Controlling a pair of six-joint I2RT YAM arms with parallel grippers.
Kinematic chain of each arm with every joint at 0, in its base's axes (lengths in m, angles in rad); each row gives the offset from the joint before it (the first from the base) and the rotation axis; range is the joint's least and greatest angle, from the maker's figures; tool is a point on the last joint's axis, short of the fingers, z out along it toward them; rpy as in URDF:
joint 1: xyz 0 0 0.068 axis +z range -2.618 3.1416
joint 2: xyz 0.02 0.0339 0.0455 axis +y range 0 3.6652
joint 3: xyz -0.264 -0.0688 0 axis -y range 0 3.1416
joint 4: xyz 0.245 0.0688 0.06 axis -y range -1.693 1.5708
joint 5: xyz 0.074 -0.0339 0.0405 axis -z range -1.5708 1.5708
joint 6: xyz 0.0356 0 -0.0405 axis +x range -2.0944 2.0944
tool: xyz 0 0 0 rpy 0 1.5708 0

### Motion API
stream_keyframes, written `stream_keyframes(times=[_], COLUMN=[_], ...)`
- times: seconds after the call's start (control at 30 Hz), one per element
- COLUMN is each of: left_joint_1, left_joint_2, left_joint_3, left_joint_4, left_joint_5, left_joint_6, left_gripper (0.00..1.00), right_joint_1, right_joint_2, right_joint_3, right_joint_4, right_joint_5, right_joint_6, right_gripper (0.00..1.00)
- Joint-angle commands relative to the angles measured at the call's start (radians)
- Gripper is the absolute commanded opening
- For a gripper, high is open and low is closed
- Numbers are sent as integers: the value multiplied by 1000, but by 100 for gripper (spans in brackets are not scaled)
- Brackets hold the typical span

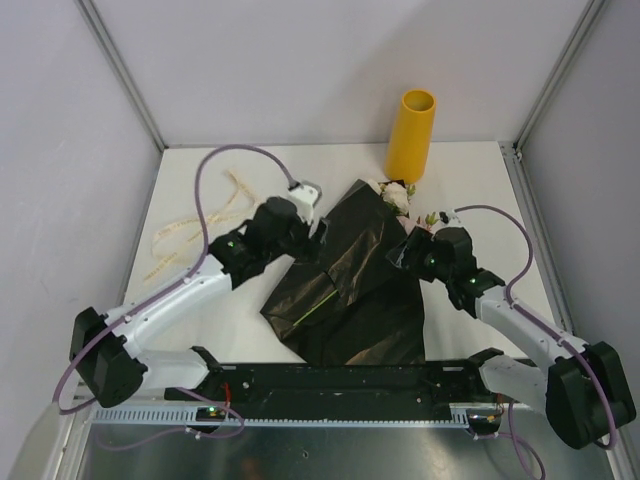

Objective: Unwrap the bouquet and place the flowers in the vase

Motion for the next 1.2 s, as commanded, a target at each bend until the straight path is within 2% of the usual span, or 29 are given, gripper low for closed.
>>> stream_keyframes(times=[0.0, 0.2, 0.47, 0.83, 1.17], left_joint_1=[-100, -211, -304, -388, -426], left_joint_2=[-35, -35, -68, 92, 236], left_joint_3=[-62, -138, -307, -273, -232], left_joint_4=[56, 169, 445, 552, 600], left_joint_5=[14, -6, -28, -56, -216], left_joint_6=[-64, -38, -27, -6, 28], left_gripper=[85, 80, 78, 80, 76], right_joint_1=[-5, -2, -2, -6, -9], right_joint_2=[33, 42, 40, 62, 72], right_joint_3=[3, 4, 4, 4, 4], right_joint_4=[190, 253, 314, 406, 415], right_joint_5=[-124, -159, -225, -276, -296], right_joint_6=[8, 64, 143, 261, 312], right_gripper=[66, 32, 3, 0, 0])
